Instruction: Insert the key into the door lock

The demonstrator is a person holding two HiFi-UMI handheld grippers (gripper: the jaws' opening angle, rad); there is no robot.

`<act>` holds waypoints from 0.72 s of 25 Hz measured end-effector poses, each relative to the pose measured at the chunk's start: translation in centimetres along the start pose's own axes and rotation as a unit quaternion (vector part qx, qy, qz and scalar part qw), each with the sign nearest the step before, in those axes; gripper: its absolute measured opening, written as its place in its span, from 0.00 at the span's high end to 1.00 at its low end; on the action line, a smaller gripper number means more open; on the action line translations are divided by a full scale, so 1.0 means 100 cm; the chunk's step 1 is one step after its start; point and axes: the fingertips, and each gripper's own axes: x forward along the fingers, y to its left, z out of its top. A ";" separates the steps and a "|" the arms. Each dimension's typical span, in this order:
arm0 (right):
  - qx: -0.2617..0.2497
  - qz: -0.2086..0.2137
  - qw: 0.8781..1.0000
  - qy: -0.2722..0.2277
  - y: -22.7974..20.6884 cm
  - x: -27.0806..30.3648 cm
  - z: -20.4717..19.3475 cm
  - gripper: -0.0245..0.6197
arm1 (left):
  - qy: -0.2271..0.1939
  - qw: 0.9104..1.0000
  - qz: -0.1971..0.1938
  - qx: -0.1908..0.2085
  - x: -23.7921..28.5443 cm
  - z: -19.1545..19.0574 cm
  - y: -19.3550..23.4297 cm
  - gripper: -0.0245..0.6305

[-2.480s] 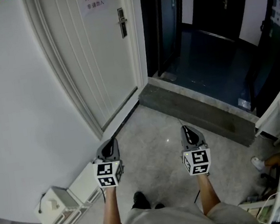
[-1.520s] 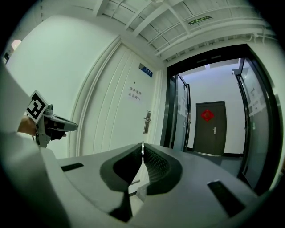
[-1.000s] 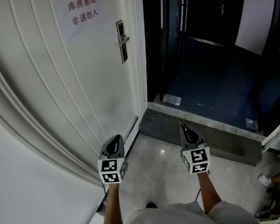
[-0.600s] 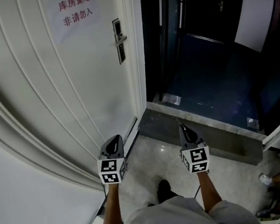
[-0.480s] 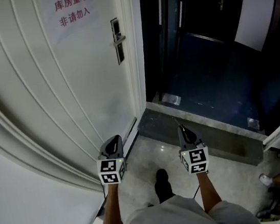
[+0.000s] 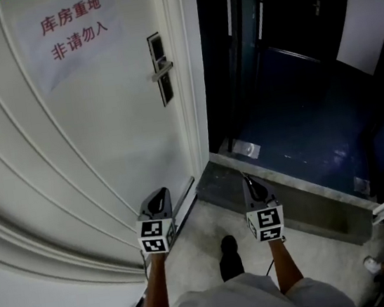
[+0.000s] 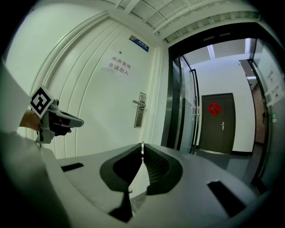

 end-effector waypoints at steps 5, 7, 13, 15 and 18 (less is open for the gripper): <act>-0.001 0.014 1.000 -0.010 -0.050 0.080 0.019 0.92 | -0.015 1.000 0.007 0.003 0.086 0.038 0.008 0.94; -0.004 0.021 1.000 -0.011 -0.068 0.116 0.026 0.92 | -0.019 1.000 0.012 0.001 0.124 0.051 0.016 0.94; -0.015 0.042 0.999 -0.018 -0.127 0.209 0.041 0.92 | -0.022 0.999 0.029 -0.002 0.226 0.077 0.032 0.94; -0.014 0.049 0.998 -0.019 -0.142 0.234 0.040 0.92 | -0.022 0.999 0.035 -0.001 0.252 0.081 0.034 0.94; -0.014 0.062 0.998 -0.013 -0.159 0.266 0.032 0.92 | -0.018 0.999 0.043 -0.004 0.283 0.080 0.037 0.94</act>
